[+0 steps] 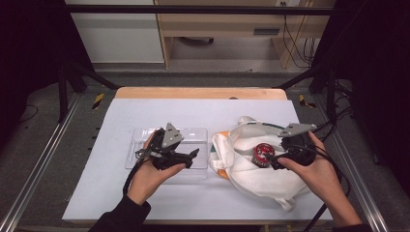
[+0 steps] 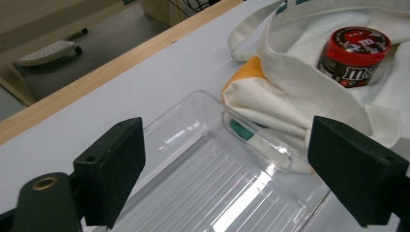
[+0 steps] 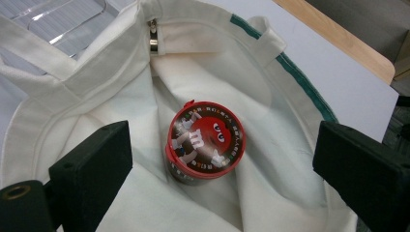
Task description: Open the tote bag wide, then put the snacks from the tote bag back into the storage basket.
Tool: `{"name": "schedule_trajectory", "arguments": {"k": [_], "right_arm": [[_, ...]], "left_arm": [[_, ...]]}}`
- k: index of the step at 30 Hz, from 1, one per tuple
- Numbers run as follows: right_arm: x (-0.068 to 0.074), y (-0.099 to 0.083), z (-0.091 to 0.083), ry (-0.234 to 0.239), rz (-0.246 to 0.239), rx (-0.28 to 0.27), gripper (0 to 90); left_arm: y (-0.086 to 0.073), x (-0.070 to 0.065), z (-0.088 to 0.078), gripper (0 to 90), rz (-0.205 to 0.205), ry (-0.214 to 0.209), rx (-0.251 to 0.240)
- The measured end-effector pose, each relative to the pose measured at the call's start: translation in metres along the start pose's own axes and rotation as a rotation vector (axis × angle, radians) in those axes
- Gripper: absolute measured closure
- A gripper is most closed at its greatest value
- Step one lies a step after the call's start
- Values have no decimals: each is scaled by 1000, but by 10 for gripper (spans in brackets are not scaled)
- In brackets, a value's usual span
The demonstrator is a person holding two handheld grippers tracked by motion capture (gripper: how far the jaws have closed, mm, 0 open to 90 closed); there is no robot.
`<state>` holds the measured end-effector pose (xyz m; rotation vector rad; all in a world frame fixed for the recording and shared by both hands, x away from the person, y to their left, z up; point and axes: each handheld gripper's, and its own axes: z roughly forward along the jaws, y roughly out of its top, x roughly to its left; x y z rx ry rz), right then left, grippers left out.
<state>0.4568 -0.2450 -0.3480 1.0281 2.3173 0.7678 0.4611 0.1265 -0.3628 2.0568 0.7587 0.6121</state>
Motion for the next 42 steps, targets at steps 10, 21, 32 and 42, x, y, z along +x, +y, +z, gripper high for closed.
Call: {"name": "schedule_trajectory", "arguments": {"k": [10,21,32,42], "right_arm": [[3,4,9,16,-27,31,75],[-6,4,21,72,-51,88,128],[-4,2,28,82,-67,126,105],[-4,-2,36,97,-50,142,79]], "left_arm": [[-19,24,-4,115,-32,-11,7],[-31,45,-2,118,-38,26,32],[-51,67,-21,110,-93,90,37],[-62,83,-45,95,-158,123,-13]]}}
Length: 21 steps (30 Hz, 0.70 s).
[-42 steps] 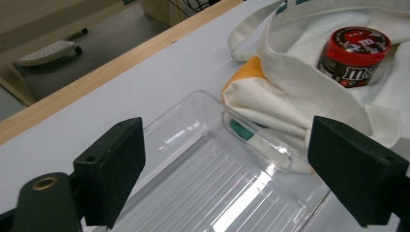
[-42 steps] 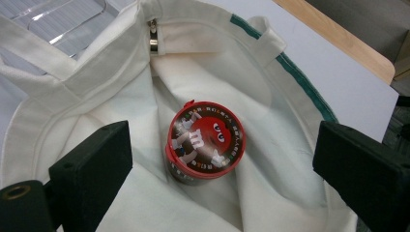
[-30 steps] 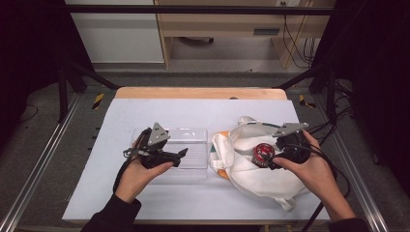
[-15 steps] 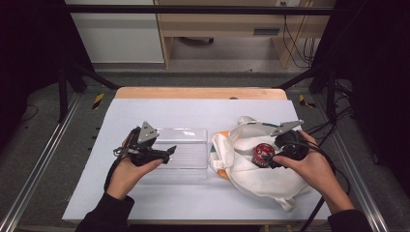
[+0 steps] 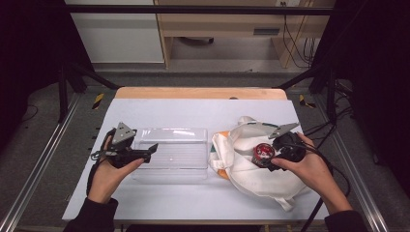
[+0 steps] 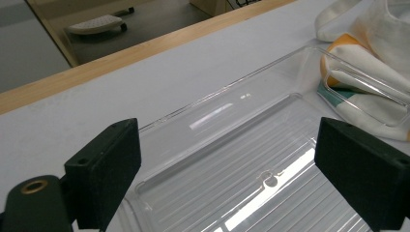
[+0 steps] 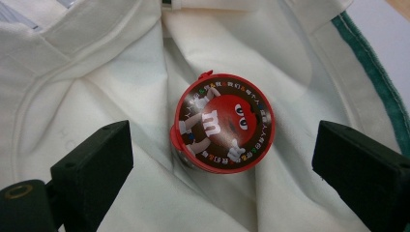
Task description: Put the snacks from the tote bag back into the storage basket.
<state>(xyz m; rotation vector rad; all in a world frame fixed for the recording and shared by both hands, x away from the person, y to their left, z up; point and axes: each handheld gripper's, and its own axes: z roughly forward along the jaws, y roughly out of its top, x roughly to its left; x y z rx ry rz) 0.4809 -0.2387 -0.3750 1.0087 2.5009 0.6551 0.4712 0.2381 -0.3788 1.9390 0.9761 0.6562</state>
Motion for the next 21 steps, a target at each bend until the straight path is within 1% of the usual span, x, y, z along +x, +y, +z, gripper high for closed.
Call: {"name": "schedule_trajectory", "arguments": {"k": [1,2,3,4,5,7,8,10,14,18,20,21], "right_arm": [[0,0,0,0,0,0,79],[-2,1,2,9,2,6,77],[-2,1,3,14,2,9,77],[-2,2,5,12,1,9,75],[-2,2,6,12,3,11,75],[-2,2,7,13,-2,16,75],[-1,2,9,15,-10,24,75],[0,2,9,17,-14,32,76],[0,1,10,22,-20,38,81],[-1,0,11,27,-22,40,103],[-2,1,12,37,-35,54,127],[-2,1,12,38,-38,58,125]], "left_arm": [[0,0,0,93,0,0,0],[-3,5,-3,92,-12,5,-11],[-3,5,-3,91,-12,5,-11],[-5,11,-5,90,-24,9,-25],[-5,13,-5,89,-33,9,-34],[-6,15,-6,84,-39,10,-36],[-7,19,-7,83,-53,17,-53],[-9,22,-9,82,-65,23,-71],[-11,25,-10,77,-69,19,-78],[-12,28,-10,75,-70,17,-70],[-12,28,-10,74,-68,18,-68],[-12,29,-10,74,-66,21,-68]]}}
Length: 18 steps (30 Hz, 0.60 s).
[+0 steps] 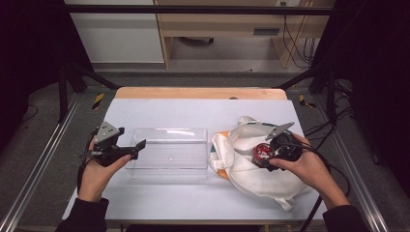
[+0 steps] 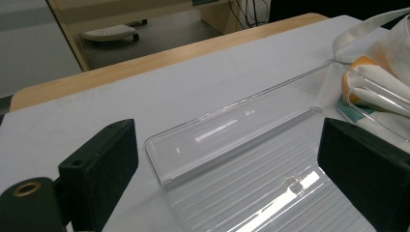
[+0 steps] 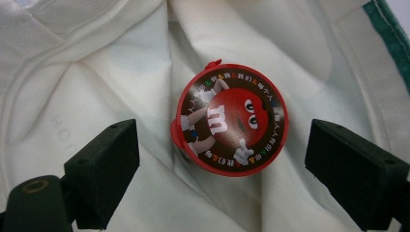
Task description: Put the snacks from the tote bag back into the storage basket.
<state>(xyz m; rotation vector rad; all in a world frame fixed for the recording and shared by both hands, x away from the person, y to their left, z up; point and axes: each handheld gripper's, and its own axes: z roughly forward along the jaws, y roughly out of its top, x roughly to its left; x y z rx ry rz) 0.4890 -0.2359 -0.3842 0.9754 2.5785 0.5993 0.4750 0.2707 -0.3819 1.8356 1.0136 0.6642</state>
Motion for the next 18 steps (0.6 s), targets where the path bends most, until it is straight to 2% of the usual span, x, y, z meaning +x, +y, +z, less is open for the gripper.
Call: {"name": "schedule_trajectory", "arguments": {"k": [5,12,18], "right_arm": [[0,3,6,12,-10,29,110],[-5,6,16,12,-10,42,102],[-9,8,29,27,-4,69,138]], "left_arm": [[0,1,-1,75,1,3,0],[0,2,-2,75,8,6,5],[-1,6,-4,74,7,10,8]]}}
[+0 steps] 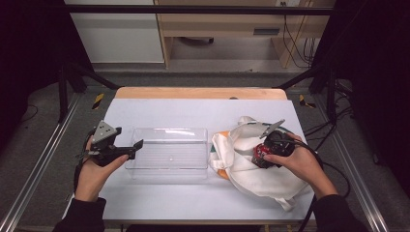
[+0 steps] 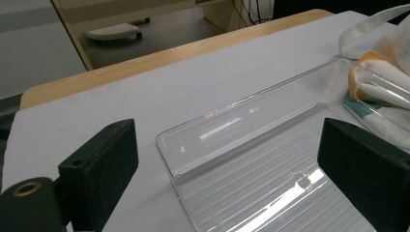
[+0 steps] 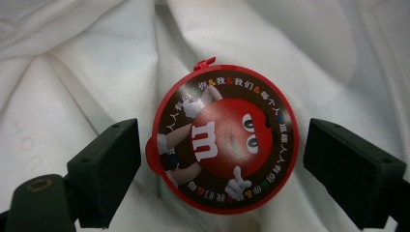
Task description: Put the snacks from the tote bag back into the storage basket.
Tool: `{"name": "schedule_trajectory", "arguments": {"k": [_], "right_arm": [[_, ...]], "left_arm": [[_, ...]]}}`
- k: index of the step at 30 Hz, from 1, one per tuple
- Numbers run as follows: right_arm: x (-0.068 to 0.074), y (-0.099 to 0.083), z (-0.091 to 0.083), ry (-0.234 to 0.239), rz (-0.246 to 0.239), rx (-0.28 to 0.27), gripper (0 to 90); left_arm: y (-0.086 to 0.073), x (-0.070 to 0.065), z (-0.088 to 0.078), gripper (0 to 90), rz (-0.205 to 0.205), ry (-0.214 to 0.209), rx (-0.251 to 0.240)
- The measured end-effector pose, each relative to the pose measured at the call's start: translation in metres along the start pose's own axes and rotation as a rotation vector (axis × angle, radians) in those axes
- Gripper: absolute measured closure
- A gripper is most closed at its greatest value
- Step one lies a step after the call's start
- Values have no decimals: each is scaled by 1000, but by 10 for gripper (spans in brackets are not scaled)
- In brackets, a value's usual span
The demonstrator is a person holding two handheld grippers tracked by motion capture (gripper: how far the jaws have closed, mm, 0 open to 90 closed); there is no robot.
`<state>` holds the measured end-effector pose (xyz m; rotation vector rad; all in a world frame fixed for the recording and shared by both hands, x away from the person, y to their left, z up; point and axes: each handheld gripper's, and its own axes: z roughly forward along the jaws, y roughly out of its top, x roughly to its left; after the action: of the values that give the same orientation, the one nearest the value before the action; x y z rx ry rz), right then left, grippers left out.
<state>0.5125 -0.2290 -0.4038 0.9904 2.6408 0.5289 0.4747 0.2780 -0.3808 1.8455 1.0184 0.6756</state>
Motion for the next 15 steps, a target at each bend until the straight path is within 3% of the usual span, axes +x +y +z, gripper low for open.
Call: {"name": "schedule_trajectory", "arguments": {"k": [15], "right_arm": [[-4,5,15,17,6,38,173]], "left_arm": [[0,-1,1,76,7,-5,6]]}}
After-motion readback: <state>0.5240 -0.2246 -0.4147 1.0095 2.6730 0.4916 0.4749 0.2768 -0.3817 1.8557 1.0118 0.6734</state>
